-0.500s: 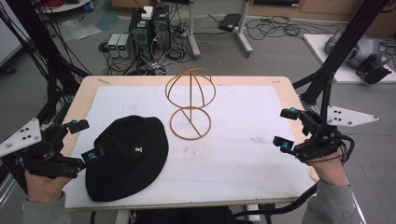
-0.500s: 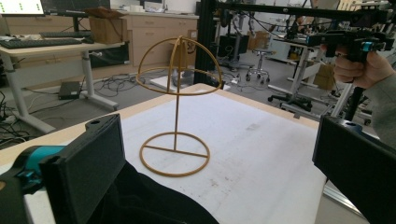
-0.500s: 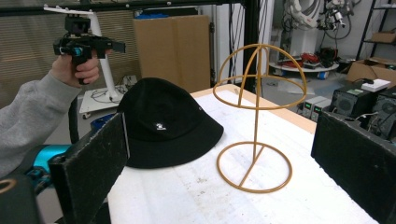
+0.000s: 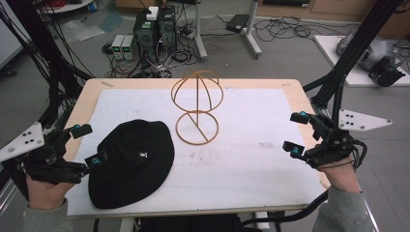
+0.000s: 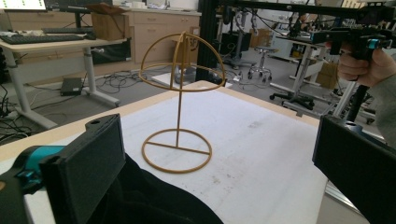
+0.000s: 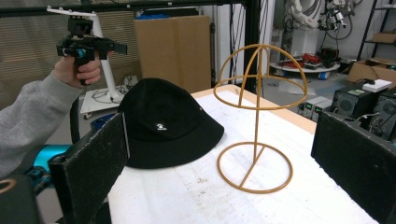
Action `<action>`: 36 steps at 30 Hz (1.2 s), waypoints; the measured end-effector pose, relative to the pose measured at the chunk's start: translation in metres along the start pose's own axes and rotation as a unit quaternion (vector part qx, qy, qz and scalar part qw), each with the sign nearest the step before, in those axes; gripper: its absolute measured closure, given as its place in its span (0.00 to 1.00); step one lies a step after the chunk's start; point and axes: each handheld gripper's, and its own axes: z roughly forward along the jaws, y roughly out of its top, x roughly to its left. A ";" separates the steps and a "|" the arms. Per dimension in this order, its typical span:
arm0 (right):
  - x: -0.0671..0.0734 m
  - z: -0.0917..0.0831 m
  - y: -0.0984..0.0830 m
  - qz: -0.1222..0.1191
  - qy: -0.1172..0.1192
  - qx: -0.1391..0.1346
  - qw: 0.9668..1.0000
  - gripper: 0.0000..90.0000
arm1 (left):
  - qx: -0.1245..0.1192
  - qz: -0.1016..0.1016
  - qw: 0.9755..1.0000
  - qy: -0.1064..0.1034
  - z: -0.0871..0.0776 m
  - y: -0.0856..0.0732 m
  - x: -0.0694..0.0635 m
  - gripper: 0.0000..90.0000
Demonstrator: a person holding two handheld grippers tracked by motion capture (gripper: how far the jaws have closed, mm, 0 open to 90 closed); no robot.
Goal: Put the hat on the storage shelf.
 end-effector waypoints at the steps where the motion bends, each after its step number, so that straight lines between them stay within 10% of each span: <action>1: 0.000 0.000 0.000 0.001 0.001 0.001 1.000 0.04 | 0.001 0.000 1.000 0.000 0.000 0.000 0.000 0.03; 36: -0.001 -0.001 -0.004 0.007 -0.007 0.010 1.000 0.04 | 0.004 -0.002 1.000 -0.001 0.006 0.000 0.001 0.03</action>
